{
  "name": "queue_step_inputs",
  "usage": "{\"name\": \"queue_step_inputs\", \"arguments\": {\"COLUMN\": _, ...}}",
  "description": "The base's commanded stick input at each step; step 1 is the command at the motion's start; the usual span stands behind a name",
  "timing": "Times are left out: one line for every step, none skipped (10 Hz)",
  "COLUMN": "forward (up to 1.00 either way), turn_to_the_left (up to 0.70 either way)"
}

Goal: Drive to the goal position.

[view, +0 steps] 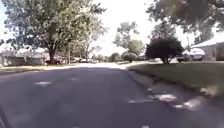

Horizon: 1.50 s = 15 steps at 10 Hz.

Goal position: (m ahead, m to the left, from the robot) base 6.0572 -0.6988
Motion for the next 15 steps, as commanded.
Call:
{"name": "queue_step_inputs", "arguments": {"forward": 0.70, "turn_to_the_left": 0.03}}
{"name": "queue_step_inputs", "arguments": {"forward": 0.70, "turn_to_the_left": 0.03}}
{"name": "queue_step_inputs", "arguments": {"forward": 0.70, "turn_to_the_left": 0.03}}
{"name": "queue_step_inputs", "arguments": {"forward": 0.70, "turn_to_the_left": 0.03}}
{"name": "queue_step_inputs", "arguments": {"forward": 0.70, "turn_to_the_left": 0.03}}
{"name": "queue_step_inputs", "arguments": {"forward": 0.70, "turn_to_the_left": 0.03}}
{"name": "queue_step_inputs", "arguments": {"forward": 0.70, "turn_to_the_left": 0.03}}
{"name": "queue_step_inputs", "arguments": {"forward": 0.70, "turn_to_the_left": 0.03}}
{"name": "queue_step_inputs", "arguments": {"forward": 0.70, "turn_to_the_left": 0.03}}
{"name": "queue_step_inputs", "arguments": {"forward": 0.70, "turn_to_the_left": 0.03}}
{"name": "queue_step_inputs", "arguments": {"forward": 0.70, "turn_to_the_left": 0.03}}
{"name": "queue_step_inputs", "arguments": {"forward": 0.70, "turn_to_the_left": 0.03}}
{"name": "queue_step_inputs", "arguments": {"forward": 0.70, "turn_to_the_left": 0.03}}
{"name": "queue_step_inputs", "arguments": {"forward": 0.70, "turn_to_the_left": 0.03}}
{"name": "queue_step_inputs", "arguments": {"forward": 0.70, "turn_to_the_left": 0.03}}
